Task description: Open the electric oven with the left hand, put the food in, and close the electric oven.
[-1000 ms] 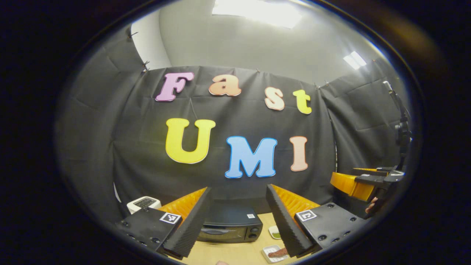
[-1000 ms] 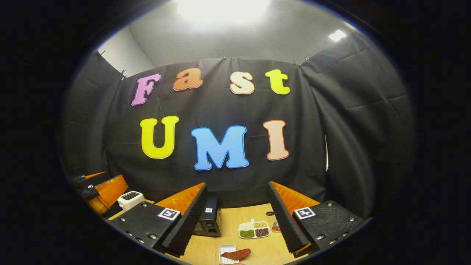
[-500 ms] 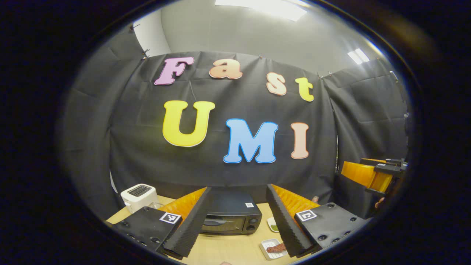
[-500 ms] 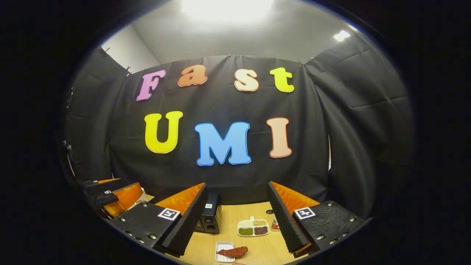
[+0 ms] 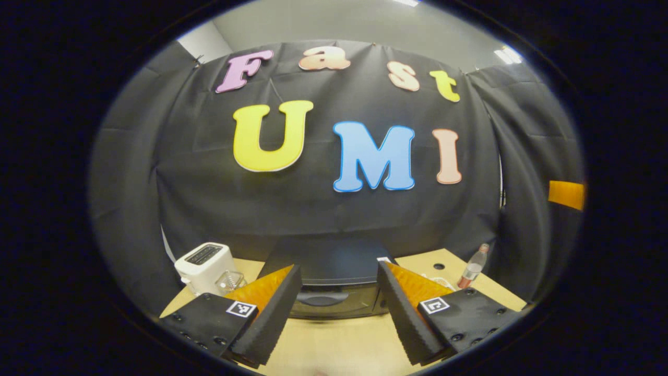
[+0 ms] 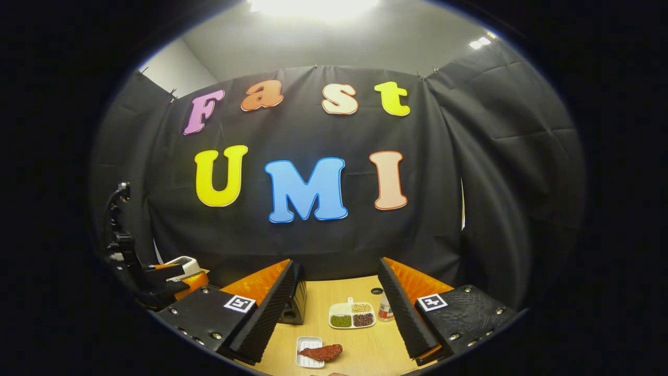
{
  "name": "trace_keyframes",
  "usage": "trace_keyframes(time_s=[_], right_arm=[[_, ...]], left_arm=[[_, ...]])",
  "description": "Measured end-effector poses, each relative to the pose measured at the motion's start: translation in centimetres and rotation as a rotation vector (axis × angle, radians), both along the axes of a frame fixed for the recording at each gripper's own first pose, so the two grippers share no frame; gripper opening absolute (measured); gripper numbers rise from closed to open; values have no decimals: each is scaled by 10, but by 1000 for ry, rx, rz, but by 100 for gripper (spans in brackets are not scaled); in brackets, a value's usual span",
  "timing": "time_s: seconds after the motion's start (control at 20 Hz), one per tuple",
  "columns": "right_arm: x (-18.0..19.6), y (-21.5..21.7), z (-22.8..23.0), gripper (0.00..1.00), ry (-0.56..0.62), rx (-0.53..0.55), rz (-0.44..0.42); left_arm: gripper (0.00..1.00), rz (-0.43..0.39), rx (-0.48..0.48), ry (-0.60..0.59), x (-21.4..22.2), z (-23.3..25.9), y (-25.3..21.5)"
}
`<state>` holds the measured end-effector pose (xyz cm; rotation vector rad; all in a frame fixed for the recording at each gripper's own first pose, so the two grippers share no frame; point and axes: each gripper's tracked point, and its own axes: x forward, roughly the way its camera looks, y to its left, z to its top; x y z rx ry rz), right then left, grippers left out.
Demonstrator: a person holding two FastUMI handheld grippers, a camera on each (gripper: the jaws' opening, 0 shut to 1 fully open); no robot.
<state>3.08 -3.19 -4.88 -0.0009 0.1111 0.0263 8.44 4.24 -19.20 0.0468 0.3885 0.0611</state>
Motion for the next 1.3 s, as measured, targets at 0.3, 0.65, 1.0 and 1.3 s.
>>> trace_keyframes(time_s=[0.3, 0.65, 1.0, 1.3], right_arm=[[20, -9, -14, 97, 44, -9, -3], [38, -7, -29, 97, 87, -17, -1], [44, -13, -38, 97, 113, -23, -23], [45, 8, -37, 98, 115, 11, 15]], left_arm=[[100, 49, -18, 124, 42, -70, 24], [96, 64, -19, 250, 73, -139, 38], [99, 44, 29, 311, 88, -173, 40], [98, 67, 27, 284, 83, -174, 38]])
